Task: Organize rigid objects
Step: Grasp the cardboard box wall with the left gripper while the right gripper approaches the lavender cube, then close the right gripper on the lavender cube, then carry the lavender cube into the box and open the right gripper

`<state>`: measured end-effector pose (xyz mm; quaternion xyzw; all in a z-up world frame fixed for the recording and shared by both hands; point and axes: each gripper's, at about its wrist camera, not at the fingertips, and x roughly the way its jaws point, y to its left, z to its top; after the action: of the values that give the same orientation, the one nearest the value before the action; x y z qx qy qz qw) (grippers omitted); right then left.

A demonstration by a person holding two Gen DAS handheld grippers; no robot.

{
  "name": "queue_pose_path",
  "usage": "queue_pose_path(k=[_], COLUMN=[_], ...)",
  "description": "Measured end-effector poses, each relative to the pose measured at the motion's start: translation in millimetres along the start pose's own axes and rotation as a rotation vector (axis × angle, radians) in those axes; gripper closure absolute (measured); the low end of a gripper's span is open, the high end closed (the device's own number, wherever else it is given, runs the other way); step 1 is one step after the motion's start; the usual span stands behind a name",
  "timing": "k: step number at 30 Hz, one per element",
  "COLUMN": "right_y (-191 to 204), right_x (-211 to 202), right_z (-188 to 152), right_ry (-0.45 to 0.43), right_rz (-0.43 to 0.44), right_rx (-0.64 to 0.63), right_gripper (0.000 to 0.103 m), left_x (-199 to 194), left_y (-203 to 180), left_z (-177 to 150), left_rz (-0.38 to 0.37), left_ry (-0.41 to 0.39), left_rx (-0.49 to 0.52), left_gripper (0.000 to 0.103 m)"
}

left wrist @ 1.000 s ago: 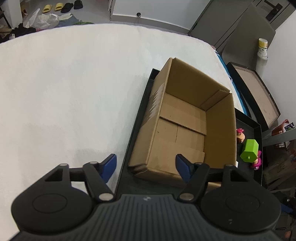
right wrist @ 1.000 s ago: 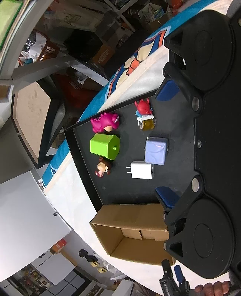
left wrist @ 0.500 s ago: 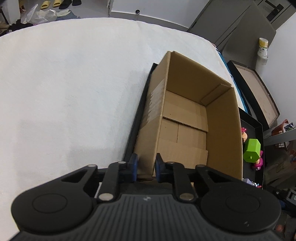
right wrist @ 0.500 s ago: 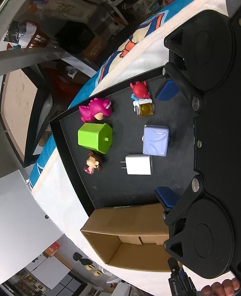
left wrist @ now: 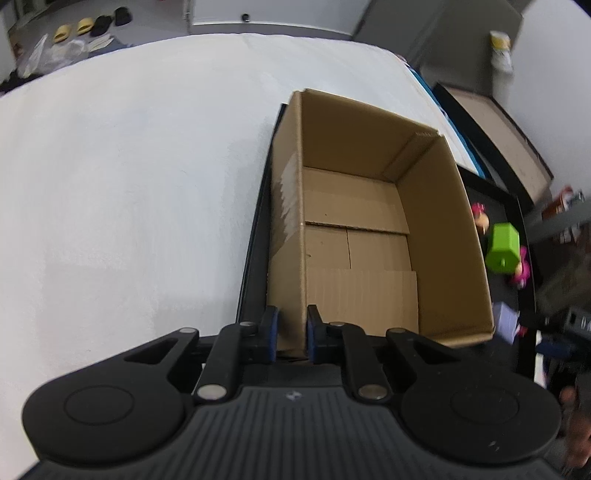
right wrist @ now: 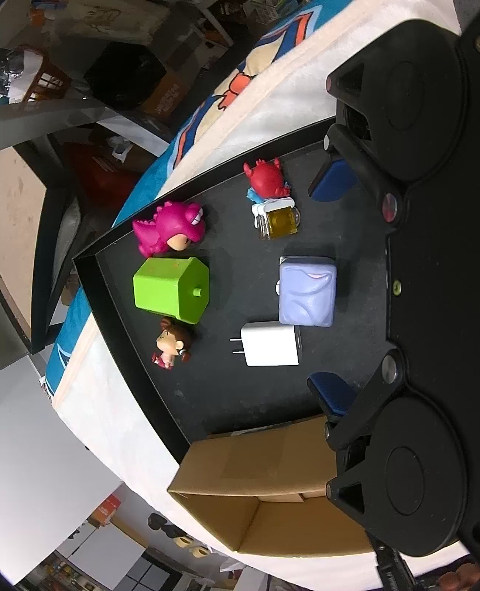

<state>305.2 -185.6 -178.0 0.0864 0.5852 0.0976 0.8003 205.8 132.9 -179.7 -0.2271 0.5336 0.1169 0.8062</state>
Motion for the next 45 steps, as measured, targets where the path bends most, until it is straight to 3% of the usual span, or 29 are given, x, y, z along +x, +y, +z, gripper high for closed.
queue_pose_path(k=[8, 15, 23, 29, 30, 31, 32, 45], right_y=[0, 8, 21, 23, 23, 24, 23, 21], right_x=[3, 11, 27, 44, 48, 53, 55, 20], right_z=[1, 3, 5, 4, 3, 2, 2, 5], right_ry=[0.009, 0.030, 0.036, 0.042, 0.048, 0.061, 0.075, 0.016], right_rz=[0.014, -0.006, -0.100, -0.171, -0.176, -0.184, -0.173, -0.108], right_rx=[0.011, 0.000, -0.048, -0.053, -0.062, -0.074, -0.076, -0.064], right_gripper=[0.003, 0.003, 0.003, 0.015, 0.028, 0.050, 0.058, 0.060], left_x=[-7, -6, -5, -5, -5, -5, -5, -6], left_y=[-7, -3, -4, 1, 1, 1, 2, 9], left_z=[-6, -7, -12, -12, -12, -13, -13, -13], left_rz=[0.031, 0.016, 0.021, 0.001, 0.001, -0.001, -0.001, -0.028], left_ry=[0.008, -0.005, -0.028, -0.030, -0.031, -0.033, -0.035, -0.052], left_rx=[0.137, 0.123, 0.135, 0.113, 0.112, 0.112, 0.113, 0.091], left_gripper=[0.090, 0.090, 0.090, 0.090, 0.090, 0.090, 0.090, 0.090])
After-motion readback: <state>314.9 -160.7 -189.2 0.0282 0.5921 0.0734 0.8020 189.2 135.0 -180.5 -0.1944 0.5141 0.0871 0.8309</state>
